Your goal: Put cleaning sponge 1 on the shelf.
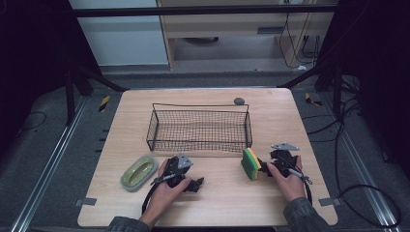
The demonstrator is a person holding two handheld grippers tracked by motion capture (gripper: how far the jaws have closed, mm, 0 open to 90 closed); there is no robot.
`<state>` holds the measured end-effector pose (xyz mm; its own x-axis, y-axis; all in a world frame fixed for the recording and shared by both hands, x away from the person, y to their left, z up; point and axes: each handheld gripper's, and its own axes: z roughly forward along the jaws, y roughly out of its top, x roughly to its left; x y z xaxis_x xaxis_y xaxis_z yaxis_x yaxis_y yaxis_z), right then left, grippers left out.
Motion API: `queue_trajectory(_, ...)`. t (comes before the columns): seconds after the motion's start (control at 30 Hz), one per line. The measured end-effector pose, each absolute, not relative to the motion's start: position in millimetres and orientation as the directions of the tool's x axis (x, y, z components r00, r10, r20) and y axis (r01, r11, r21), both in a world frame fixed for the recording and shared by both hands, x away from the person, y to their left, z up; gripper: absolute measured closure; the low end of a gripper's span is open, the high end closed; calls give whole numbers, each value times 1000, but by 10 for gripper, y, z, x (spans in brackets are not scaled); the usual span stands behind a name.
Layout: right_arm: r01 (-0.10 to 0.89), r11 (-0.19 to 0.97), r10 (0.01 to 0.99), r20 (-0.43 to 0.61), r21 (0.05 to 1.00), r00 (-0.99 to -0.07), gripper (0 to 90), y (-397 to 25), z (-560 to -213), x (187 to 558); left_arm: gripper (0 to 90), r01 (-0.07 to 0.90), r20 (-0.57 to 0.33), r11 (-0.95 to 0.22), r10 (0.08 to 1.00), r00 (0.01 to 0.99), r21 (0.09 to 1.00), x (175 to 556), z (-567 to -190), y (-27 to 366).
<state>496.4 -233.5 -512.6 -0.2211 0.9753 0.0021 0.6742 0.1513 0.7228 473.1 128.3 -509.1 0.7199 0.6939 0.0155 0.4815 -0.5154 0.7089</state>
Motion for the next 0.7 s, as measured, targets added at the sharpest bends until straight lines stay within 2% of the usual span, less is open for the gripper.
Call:
queue_trajectory(0.17, 666, 177, 966, 0, 725, -257, 6, -2367, -5128, 4946, 48, 474, 35, -561, 669, 742, 679, 4712, -4985, 1290)
queue_trajectory(0.37, 663, 190, 961, 2, 724, -278, 6, -2385, -5127, 4913, 58, 443, 84, -616, 639, 764, 651, 4638, -4563, 1396)
queue_trajectory(0.5, 659, 200, 957, -1, 725, -289, 6, -2398, -5128, 4890, 54, 457, 95, -621, 651, 753, 637, 4664, -4322, 1576)
queue_trajectory(0.7, 657, 209, 953, 0, 724, -304, 6, -2416, -5128, 4859, 45, 511, 126, -658, 672, 730, 553, 4779, -4064, 1995)
